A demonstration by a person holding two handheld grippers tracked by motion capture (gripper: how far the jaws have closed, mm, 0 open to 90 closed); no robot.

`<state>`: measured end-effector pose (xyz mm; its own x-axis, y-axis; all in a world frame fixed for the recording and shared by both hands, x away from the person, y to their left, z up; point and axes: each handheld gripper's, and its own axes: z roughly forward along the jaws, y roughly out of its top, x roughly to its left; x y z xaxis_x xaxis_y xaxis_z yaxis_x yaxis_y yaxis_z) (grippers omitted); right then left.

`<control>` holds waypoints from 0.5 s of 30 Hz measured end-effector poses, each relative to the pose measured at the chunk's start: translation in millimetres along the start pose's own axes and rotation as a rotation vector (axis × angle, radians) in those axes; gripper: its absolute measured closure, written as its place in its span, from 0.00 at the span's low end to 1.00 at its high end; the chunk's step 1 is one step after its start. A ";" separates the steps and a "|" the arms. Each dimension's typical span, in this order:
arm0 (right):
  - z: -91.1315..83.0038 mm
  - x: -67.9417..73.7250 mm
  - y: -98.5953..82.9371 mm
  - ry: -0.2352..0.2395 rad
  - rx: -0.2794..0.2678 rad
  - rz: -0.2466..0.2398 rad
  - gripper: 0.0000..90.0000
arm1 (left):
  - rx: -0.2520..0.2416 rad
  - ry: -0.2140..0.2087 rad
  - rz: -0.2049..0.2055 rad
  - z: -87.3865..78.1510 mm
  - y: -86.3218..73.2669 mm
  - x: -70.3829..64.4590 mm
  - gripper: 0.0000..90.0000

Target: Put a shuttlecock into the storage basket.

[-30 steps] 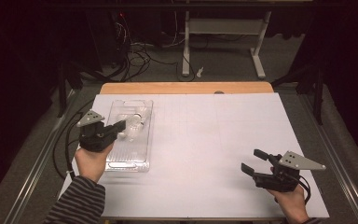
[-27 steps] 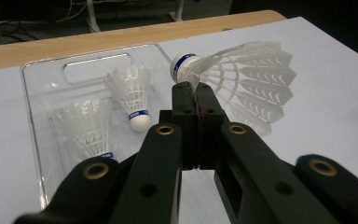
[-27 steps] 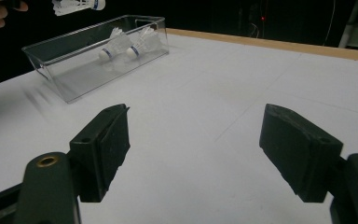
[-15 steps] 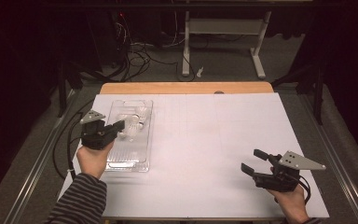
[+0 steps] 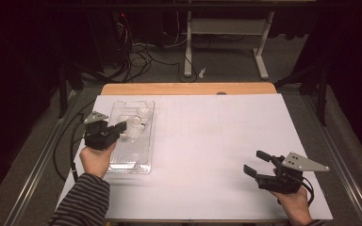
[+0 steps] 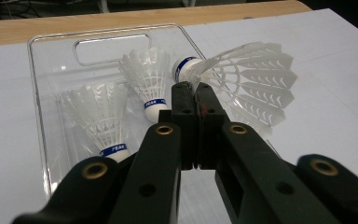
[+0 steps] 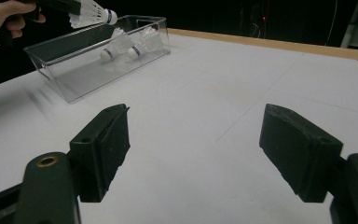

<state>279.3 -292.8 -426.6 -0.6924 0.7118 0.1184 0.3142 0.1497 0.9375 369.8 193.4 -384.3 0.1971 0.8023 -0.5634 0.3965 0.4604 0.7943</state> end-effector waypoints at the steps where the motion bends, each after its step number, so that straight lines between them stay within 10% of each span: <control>1: 0.0 0.0 0.0 0.000 0.000 0.000 0.28 | 0.003 0.001 0.000 0.4 -0.2 0.6 0.98; 8: 0.1 0.2 0.1 0.000 0.000 0.000 0.28 | -0.011 -0.009 -0.009 -0.7 -3.1 1.9 0.67; 15: 0.2 0.4 0.2 0.001 -0.001 -0.002 0.28 | -0.016 -0.022 -0.013 -5.8 -4.5 0.1 0.59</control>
<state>279.2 -292.4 -426.4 -0.6938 0.7106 0.1172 0.3126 0.1505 0.9379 362.8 193.6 -386.6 0.2119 0.7874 -0.5788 0.3851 0.4771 0.7900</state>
